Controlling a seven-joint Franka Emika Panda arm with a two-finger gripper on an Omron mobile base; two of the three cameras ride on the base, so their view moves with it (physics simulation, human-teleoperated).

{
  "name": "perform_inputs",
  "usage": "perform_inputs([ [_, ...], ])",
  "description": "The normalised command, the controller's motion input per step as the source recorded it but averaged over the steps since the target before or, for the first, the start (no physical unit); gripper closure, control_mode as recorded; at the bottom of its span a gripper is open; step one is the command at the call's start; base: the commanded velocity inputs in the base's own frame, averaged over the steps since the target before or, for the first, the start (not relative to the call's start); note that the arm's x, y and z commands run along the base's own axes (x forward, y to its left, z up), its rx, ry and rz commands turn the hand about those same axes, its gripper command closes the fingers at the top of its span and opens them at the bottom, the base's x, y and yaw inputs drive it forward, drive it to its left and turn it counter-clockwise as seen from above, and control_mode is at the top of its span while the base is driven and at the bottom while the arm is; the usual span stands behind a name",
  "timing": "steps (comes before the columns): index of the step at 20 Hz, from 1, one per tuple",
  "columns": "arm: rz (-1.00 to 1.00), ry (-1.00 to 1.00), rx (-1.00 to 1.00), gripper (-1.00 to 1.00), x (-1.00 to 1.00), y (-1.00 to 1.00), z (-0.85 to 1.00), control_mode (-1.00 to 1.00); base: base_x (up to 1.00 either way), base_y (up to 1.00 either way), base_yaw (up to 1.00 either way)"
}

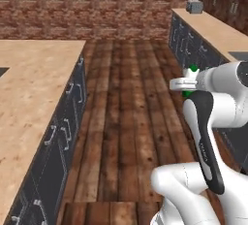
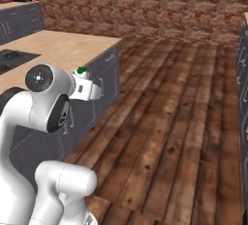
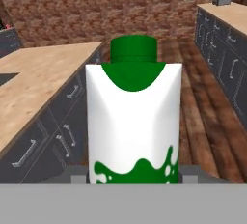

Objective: Take a sugar cube from the saucer and place it inside the coffee. Then, grab milk from the fridge and place it next to the coffee on the counter to sweeten the coffee.

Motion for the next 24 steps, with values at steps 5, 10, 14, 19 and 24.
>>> perform_inputs([
  [5,0.00,0.00,0.00,1.00,0.00,0.00,0.00,1.00,1.00,-0.59,0.19],
  [10,0.00,0.00,0.00,1.00,0.00,0.00,0.00,1.00,1.00,-0.49,0.20],
  [14,0.00,0.00,0.00,1.00,0.00,0.00,0.00,1.00,1.00,-0.45,0.19],
  [19,0.00,0.00,0.00,1.00,0.00,0.00,0.00,1.00,1.00,-0.47,0.19],
  [24,0.00,0.00,0.00,1.00,0.00,0.00,0.00,1.00,1.00,-0.45,0.19],
])
